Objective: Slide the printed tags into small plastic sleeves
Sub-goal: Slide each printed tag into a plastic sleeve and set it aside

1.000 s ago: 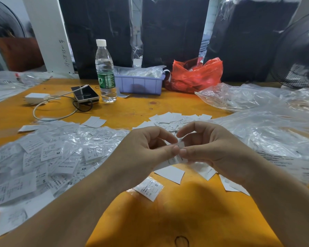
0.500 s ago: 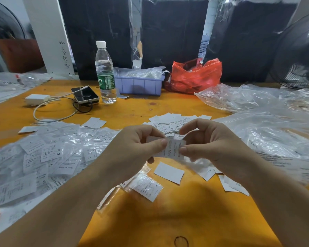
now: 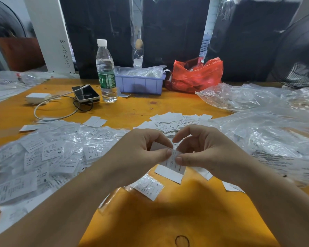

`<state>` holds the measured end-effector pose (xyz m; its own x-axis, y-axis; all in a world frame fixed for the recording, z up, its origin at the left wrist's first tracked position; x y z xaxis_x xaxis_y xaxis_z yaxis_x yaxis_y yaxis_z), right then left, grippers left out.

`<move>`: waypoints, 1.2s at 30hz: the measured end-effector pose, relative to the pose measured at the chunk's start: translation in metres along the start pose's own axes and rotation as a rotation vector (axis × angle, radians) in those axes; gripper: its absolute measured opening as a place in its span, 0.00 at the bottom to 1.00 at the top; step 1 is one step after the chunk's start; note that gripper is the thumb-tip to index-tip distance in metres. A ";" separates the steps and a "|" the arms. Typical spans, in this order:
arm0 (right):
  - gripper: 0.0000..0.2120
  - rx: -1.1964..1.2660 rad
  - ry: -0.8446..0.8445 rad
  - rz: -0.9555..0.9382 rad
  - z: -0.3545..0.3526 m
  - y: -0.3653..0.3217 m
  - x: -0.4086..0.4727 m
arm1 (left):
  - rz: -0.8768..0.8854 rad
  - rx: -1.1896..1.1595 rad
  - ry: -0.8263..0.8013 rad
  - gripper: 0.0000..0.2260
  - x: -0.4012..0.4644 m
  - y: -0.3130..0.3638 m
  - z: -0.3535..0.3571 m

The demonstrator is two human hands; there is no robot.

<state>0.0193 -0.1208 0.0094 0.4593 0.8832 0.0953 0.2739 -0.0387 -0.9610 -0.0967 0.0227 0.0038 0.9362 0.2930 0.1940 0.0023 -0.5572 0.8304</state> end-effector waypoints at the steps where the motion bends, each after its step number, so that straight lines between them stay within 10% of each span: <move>1: 0.15 0.003 -0.005 -0.001 0.001 0.000 0.000 | 0.000 -0.007 0.006 0.02 0.000 0.000 0.001; 36: 0.20 0.030 0.084 0.016 -0.002 -0.006 -0.001 | 0.001 -0.094 0.160 0.04 -0.002 0.003 0.007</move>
<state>0.0190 -0.1228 0.0153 0.5331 0.8401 0.1001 0.2410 -0.0374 -0.9698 -0.0959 0.0152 0.0020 0.8685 0.4166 0.2688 -0.0382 -0.4843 0.8741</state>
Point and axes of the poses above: each hand's wrist, its own x-axis towards the middle knuckle, its own z-axis out of the palm, y = z × x, the point moved 2 cm from there along x, towards the middle knuckle
